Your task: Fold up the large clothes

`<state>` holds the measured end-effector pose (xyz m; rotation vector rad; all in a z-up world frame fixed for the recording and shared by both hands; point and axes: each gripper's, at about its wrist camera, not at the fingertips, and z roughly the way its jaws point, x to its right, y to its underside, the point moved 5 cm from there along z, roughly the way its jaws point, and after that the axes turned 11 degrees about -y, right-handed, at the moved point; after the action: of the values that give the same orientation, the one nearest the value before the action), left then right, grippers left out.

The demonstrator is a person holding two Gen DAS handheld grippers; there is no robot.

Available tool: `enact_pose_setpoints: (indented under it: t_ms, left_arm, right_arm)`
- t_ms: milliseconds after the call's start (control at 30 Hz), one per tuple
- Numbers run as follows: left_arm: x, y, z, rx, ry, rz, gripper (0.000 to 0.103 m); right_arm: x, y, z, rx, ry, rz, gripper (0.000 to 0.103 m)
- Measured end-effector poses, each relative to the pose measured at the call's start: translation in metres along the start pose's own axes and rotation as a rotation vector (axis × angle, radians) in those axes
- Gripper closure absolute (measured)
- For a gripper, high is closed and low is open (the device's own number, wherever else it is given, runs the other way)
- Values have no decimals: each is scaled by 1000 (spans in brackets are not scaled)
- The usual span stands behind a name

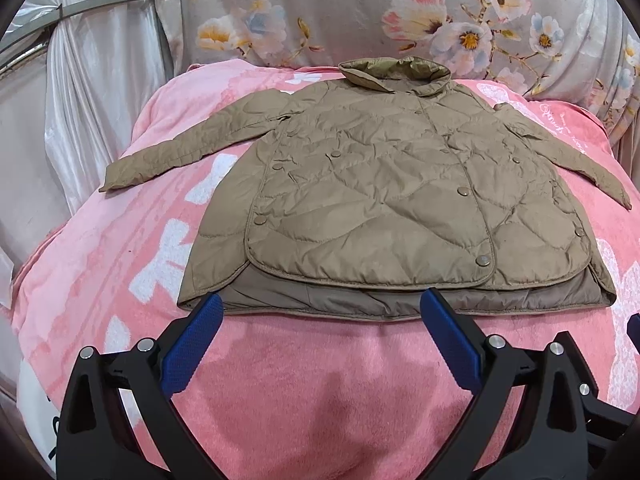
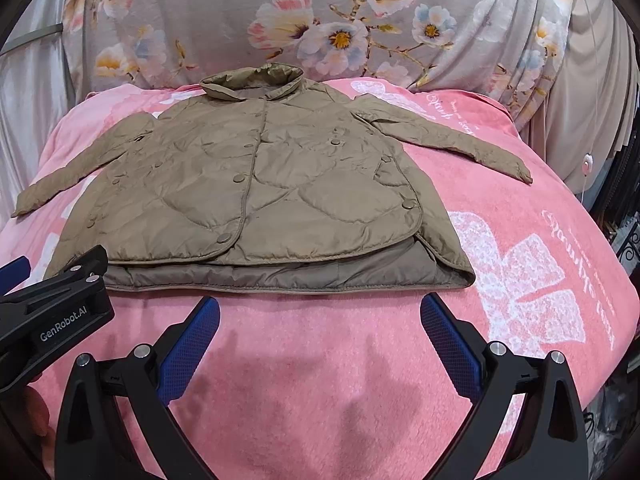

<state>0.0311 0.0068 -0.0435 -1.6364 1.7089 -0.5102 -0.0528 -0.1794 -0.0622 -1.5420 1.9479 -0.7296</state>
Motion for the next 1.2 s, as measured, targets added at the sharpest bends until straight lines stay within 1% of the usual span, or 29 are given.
enact_pose_setpoints:
  t_ms: [533, 1200]
  left_arm:
    - [-1, -1, 0, -4, -7, 6, 6]
    - [1, 2, 0, 9, -12, 21, 6]
  right_arm:
    - [0, 0, 0, -2, 1, 0, 5]
    - [-1, 1, 0, -1, 1, -1, 5]
